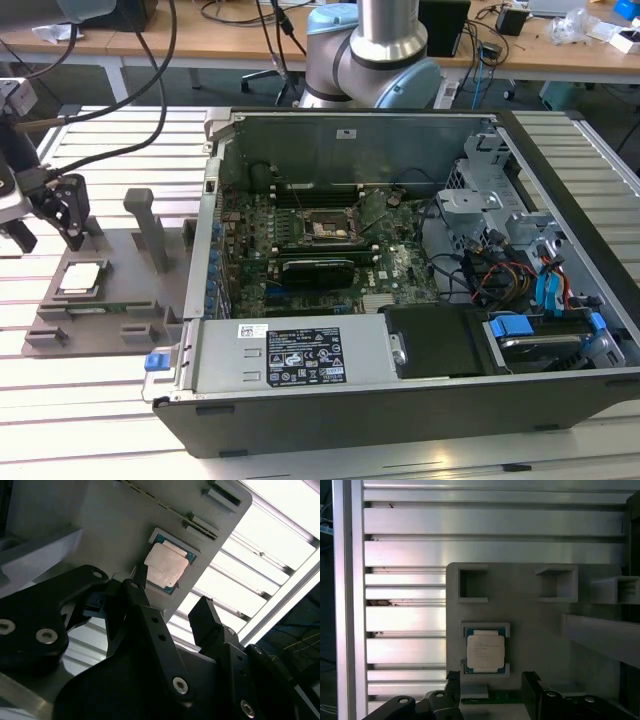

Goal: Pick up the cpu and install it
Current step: 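Pick up the cpu and move it towards the insertion slot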

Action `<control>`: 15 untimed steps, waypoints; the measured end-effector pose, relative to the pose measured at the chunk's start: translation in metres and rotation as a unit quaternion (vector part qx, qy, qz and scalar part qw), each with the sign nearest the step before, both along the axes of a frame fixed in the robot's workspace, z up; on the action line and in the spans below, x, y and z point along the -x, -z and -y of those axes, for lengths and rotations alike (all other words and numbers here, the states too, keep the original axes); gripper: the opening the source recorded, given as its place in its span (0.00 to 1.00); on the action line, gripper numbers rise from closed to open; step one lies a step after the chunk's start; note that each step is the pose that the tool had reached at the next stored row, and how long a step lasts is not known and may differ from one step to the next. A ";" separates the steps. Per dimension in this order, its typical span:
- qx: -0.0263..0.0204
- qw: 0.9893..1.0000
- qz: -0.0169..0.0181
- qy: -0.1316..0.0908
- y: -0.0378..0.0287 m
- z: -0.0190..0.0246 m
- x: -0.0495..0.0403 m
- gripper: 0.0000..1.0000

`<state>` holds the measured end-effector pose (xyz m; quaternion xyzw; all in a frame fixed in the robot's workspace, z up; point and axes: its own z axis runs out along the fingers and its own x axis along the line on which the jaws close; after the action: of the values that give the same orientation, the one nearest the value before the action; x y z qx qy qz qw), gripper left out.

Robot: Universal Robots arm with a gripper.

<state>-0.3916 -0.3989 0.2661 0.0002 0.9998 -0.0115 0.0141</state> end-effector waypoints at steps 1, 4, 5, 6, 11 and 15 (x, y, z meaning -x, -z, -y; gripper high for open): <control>-0.003 1.000 0.000 0.000 0.0002 0.0000 0.0000 0.61; -0.004 1.000 0.000 0.000 0.0009 -0.0001 0.0000 0.61; -0.004 1.000 0.000 0.000 0.0011 0.0000 -0.0001 0.61; -0.004 1.000 0.000 0.000 0.0013 -0.0001 -0.0001 0.61; -0.004 1.000 0.000 0.000 0.0031 -0.0001 -0.0001 0.61; -0.004 1.000 0.000 0.000 0.0047 -0.0001 -0.0002 0.61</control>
<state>-0.3914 -0.3988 0.2614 -0.0003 0.9999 -0.0077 0.0142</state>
